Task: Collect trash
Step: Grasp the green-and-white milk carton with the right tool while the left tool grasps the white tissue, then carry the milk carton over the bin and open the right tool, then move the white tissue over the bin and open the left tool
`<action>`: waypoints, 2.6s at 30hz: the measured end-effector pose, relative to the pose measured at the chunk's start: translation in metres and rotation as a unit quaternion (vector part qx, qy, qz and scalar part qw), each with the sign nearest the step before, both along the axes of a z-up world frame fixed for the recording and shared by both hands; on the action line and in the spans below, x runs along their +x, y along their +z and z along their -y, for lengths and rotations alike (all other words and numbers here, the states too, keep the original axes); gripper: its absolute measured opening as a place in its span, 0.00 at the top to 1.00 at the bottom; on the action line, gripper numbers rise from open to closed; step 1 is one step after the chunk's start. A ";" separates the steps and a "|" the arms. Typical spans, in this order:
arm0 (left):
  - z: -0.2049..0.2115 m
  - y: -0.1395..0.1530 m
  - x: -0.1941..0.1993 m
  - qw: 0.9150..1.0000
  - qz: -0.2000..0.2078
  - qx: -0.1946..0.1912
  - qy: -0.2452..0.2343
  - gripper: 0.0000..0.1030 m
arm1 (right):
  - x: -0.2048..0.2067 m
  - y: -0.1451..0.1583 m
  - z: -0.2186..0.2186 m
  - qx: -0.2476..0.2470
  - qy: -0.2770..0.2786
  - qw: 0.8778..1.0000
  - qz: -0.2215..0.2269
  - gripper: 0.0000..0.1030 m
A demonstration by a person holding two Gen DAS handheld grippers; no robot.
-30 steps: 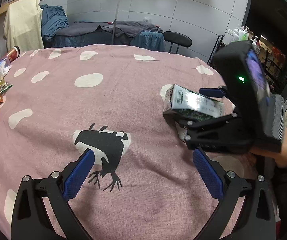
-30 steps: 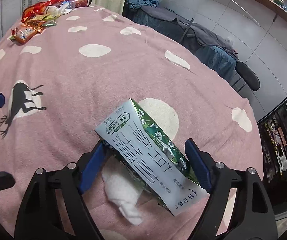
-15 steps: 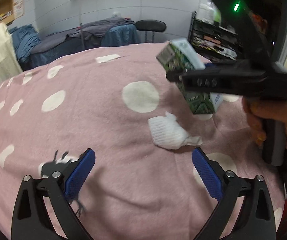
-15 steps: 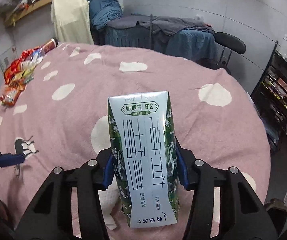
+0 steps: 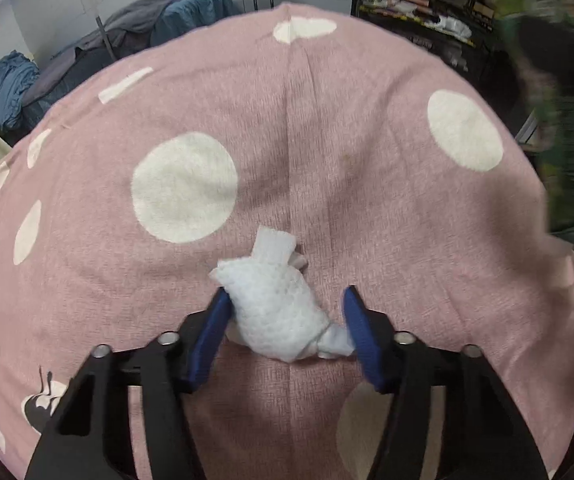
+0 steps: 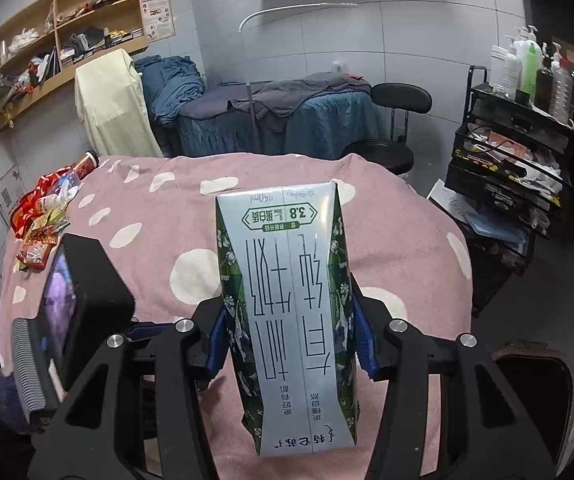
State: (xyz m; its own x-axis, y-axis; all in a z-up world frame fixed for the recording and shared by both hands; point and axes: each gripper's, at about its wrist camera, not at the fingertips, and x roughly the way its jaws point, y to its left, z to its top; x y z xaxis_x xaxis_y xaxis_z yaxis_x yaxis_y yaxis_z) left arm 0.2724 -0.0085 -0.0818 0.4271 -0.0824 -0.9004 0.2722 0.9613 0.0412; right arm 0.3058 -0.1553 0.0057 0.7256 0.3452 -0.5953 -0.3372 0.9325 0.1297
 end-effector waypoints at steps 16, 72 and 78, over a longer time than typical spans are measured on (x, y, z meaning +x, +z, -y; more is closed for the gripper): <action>-0.006 0.053 -0.059 0.991 0.111 -0.072 0.015 0.69 | -0.068 0.001 0.076 0.063 -0.065 0.996 0.017 0.50; 0.160 0.080 -0.124 0.964 0.147 -0.164 -0.150 0.69 | -0.146 -0.092 0.224 0.033 -0.280 0.958 -0.047 0.31; 0.190 0.083 -0.120 0.961 0.141 -0.162 -0.176 0.69 | -0.169 -0.067 0.239 0.026 -0.334 0.942 0.005 0.26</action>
State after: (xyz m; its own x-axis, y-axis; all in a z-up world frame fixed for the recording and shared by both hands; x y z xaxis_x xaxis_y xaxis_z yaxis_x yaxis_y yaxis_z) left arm 0.1524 -0.1986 0.0008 0.5437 -0.5232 -0.6563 0.6054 0.7860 -0.1252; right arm 0.1370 -0.3942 -0.0616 0.7960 -0.1631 -0.5830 0.3223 0.9294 0.1801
